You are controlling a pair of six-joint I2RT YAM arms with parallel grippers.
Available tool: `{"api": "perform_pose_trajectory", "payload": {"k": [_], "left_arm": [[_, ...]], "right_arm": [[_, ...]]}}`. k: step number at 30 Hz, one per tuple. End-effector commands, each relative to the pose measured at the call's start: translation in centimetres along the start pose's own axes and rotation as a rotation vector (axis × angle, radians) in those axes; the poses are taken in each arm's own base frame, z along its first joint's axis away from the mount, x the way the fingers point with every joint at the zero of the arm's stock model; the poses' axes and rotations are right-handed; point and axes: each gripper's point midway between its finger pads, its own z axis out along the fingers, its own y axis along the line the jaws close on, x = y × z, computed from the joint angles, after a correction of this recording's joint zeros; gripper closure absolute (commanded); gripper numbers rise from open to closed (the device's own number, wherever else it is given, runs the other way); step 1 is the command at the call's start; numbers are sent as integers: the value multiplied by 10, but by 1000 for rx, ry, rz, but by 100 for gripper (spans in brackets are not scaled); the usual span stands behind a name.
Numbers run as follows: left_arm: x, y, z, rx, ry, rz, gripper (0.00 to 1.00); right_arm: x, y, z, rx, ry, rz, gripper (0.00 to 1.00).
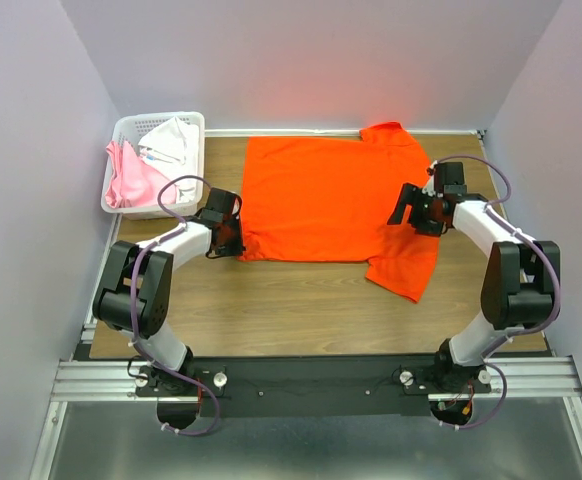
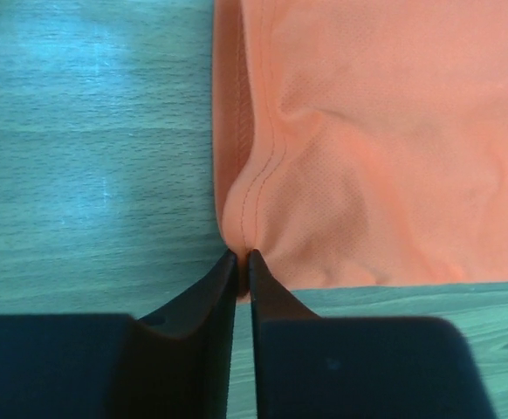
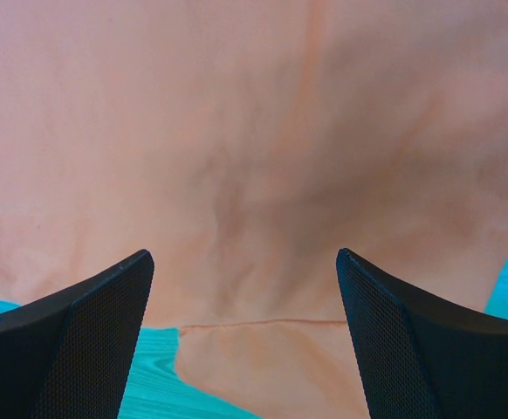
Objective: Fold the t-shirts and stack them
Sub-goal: Flatten the tshirt out
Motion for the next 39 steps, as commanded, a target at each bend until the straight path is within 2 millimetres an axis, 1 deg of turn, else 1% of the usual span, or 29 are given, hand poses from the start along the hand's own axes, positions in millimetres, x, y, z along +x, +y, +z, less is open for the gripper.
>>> {"api": "perform_pose_trajectory", "payload": {"k": [1, 2, 4, 5, 8, 10, 13, 14, 16, 18, 21, 23, 24, 25, 26, 31, 35, 39], "left_arm": [[10, -8, 1, 46, 27, 17, 95], [6, -10, 0, 55, 21, 20, 100], [-1, -13, 0, 62, 7, 34, 100], [-8, -15, -1, 69, -3, 38, 100], [-13, -17, 2, 69, -4, 60, 100], [-20, -19, 2, 72, -12, 71, 100], [-24, -19, 1, 69, -14, 79, 100], [-28, -18, 0, 69, -20, 80, 100], [-27, -17, -1, 66, -13, 95, 100], [-31, -14, -1, 59, -16, 106, 100], [-31, -10, -2, 50, -7, 112, 100], [-31, -5, -3, 43, -1, 114, 100], [-31, -4, -3, 42, 2, 115, 100], [-31, -3, -4, 42, 1, 116, 100], [-30, -3, -5, 46, 3, 117, 100], [-24, -2, -5, 58, 20, 119, 100], [-22, -2, -6, 64, 24, 121, 100], [-17, -2, -7, 71, 29, 120, 100]], "right_arm": [[19, -18, -11, 99, 40, 32, 9], [22, -20, -12, 114, 49, 46, 9], [30, -29, -17, 162, 72, 63, 9], [33, -31, -18, 178, 81, 64, 9], [46, -40, -25, 230, 115, 86, 9], [56, -44, -29, 259, 146, 114, 9], [68, -48, -34, 287, 179, 142, 12], [74, -49, -36, 299, 185, 164, 13], [82, -50, -41, 311, 203, 184, 15], [93, -57, -46, 353, 213, 209, 17], [104, -60, -52, 372, 222, 244, 20], [119, -64, -57, 391, 243, 263, 23], [119, -63, -59, 393, 240, 269, 24], [126, -65, -62, 399, 250, 277, 25], [129, -64, -62, 398, 254, 289, 28], [148, -66, -65, 408, 299, 310, 35], [154, -60, -66, 393, 302, 306, 38], [171, -62, -66, 397, 332, 307, 41]]}}
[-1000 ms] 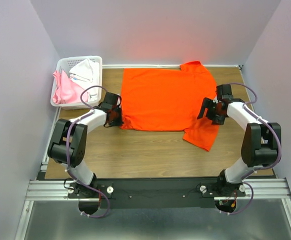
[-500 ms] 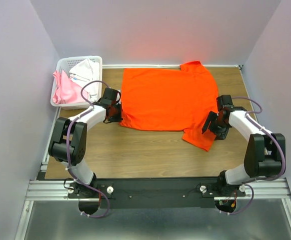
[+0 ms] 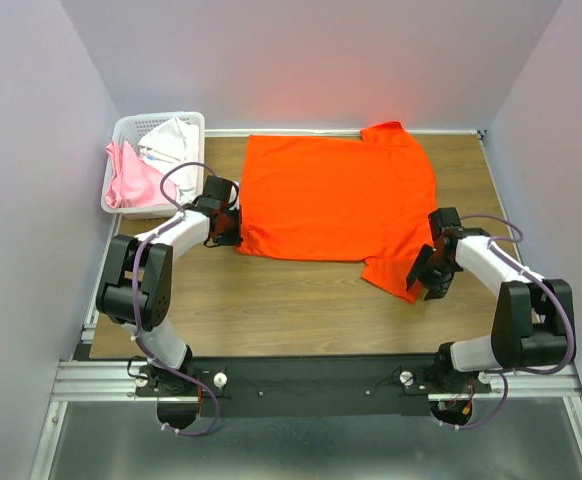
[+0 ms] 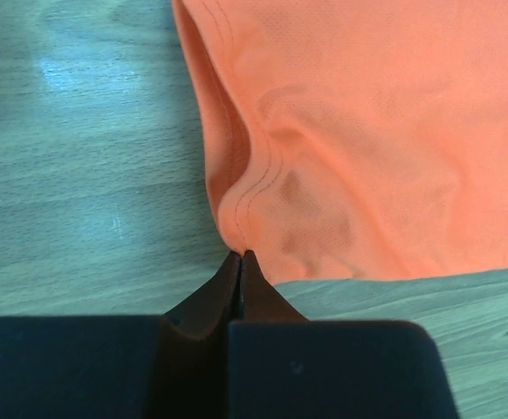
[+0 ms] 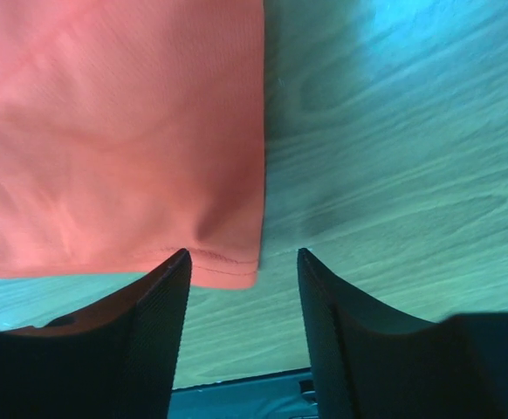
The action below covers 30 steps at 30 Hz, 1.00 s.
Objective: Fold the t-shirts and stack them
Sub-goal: Flatten the tshirt out
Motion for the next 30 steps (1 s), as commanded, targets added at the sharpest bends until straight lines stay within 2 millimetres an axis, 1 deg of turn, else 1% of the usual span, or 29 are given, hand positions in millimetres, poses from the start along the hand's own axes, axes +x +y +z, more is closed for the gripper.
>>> {"api": "perform_pose_trajectory", "payload": {"k": [1, 5, 7, 9, 12, 13, 14, 19, 20, 22, 23, 26, 28, 30], "left_arm": [[11, -2, -4, 25, 24, 12, 100], [14, -2, -6, 31, 24, 16, 100], [16, -2, -7, 31, 27, 14, 100], [19, -1, -8, 30, 30, 13, 100], [20, -1, -9, 30, 28, 12, 100], [20, -1, -10, 32, 27, 12, 100], [21, -1, -10, 29, 29, 12, 100], [24, 0, -11, 27, 31, 4, 100], [24, -1, -11, 28, 29, 4, 100], [25, 0, -11, 25, 32, 2, 100], [26, 1, -12, 21, 34, 0, 100], [26, 2, -15, 12, 33, -1, 100], [30, 5, -18, -6, 47, -3, 100], [32, 15, -22, -63, 50, -19, 100]], "right_arm": [[15, -4, 2, 12, 19, 8, 43], [18, 0, 3, 12, 19, 4, 44], [20, 0, 6, 17, 27, -1, 47], [21, 0, 7, 21, 30, 2, 48], [21, 0, 10, 25, 29, 4, 53], [21, 0, 11, 27, 29, 5, 55], [22, 0, 12, 34, 35, 5, 60], [23, -2, 16, 47, 44, 3, 70], [24, -2, 16, 49, 45, 3, 75], [24, -3, 16, 55, 46, 4, 81], [24, -3, 16, 55, 46, 4, 86], [26, -5, 10, 65, 56, -1, 96], [27, -5, 5, 70, 64, -1, 100], [29, -6, 1, 72, 80, -5, 100]]}}
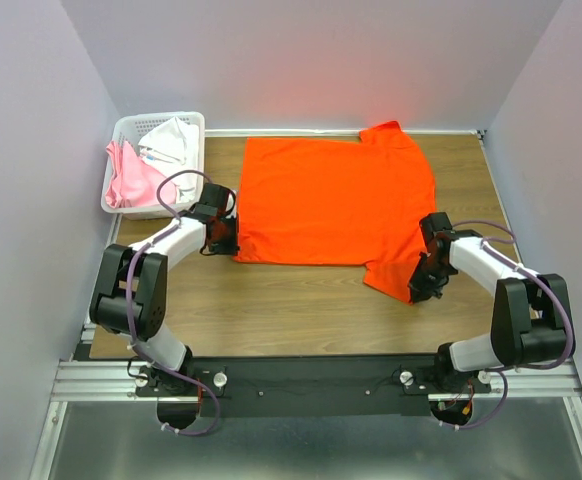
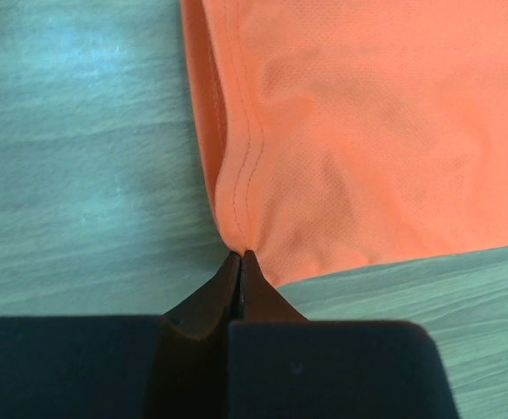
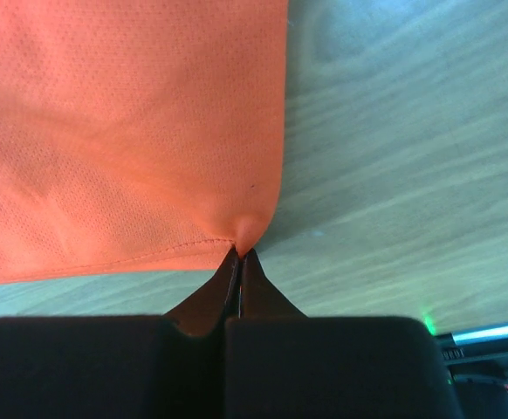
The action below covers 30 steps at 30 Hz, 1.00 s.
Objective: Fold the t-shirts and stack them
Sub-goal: Flatten the tshirt out, then fold the tshirt
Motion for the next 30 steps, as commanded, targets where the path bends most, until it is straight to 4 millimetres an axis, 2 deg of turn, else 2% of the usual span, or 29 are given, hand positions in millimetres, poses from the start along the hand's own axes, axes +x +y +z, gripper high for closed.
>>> {"api": "perform_pose_trajectory", "payload": {"k": [1, 6, 10, 13, 15, 19, 23, 25, 28, 29, 30], "left_arm": [[9, 13, -17, -72, 17, -30, 100], [16, 2, -31, -18, 33, -62, 100], [28, 0, -40, -12, 69, -84, 100], [40, -1, -43, -4, 92, -101, 100], [48, -4, -46, 19, 102, -107, 100], [51, -6, -54, 27, 98, -122, 100], [36, -10, -61, 31, 74, -116, 100], [21, -12, -61, 35, 51, -109, 100], [4, -8, -57, 20, 42, -102, 100], [2, -6, -53, 14, 52, -105, 100], [-10, -4, -54, 14, 29, -109, 100]], "right_arm": [[7, -8, -14, 47, 34, -6, 100], [10, -9, -33, 55, 57, -18, 100], [19, -13, -44, 74, 98, -24, 100], [24, -16, -48, 81, 104, -21, 100], [32, -10, -52, 45, 134, -17, 100], [33, -9, -57, 27, 134, -34, 100], [11, 6, -69, -13, 69, -50, 100], [-5, 14, -72, -13, 33, -54, 100], [-36, 25, -79, 6, -46, -55, 100], [-53, 31, -82, 12, -79, -63, 100], [-61, 36, -82, 13, -97, -67, 100]]}}
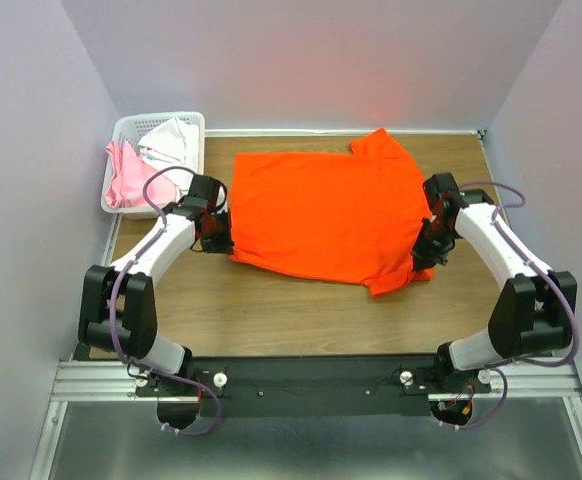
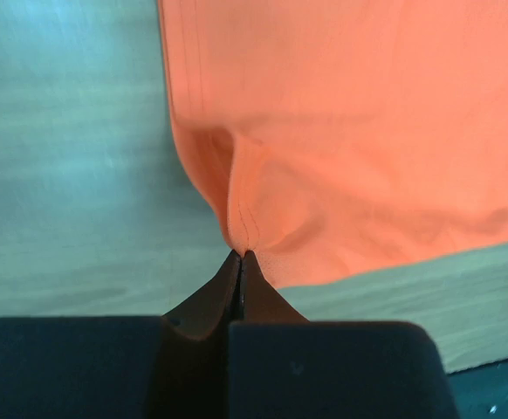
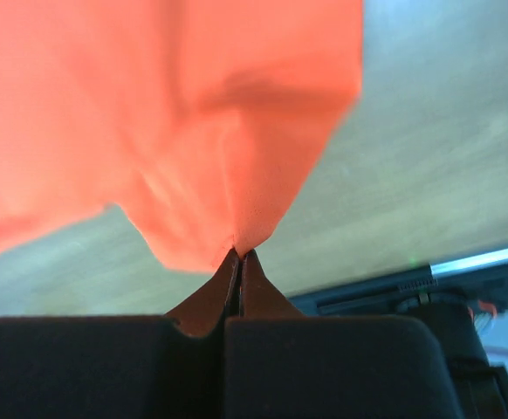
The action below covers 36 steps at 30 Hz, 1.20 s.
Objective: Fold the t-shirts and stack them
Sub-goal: Fold the tshirt
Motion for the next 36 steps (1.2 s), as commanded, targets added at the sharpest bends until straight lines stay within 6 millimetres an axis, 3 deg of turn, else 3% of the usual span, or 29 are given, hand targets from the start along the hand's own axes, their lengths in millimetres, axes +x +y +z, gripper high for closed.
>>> {"api": "perform_pose_trajectory", "payload": {"k": [1, 6, 10, 18, 25, 36], "left_arm": [[-27, 3, 0, 4, -25, -8, 100], [-67, 5, 5, 16, -75, -18, 100], [-85, -1, 14, 42, -73, 2, 100], [-122, 5, 25, 32, -101, -12, 100], [-153, 3, 39, 57, -119, -13, 100], [-192, 4, 56, 94, -150, -47, 100]], "right_arm": [[-47, 14, -5, 34, -115, -27, 100], [-88, 33, -1, 48, -172, -55, 100], [-130, 55, -2, 39, -237, -57, 100], [-187, 96, -3, -6, -313, -74, 100], [-222, 113, 0, -2, -365, -98, 100], [-249, 118, -2, -1, -412, -90, 100]]}}
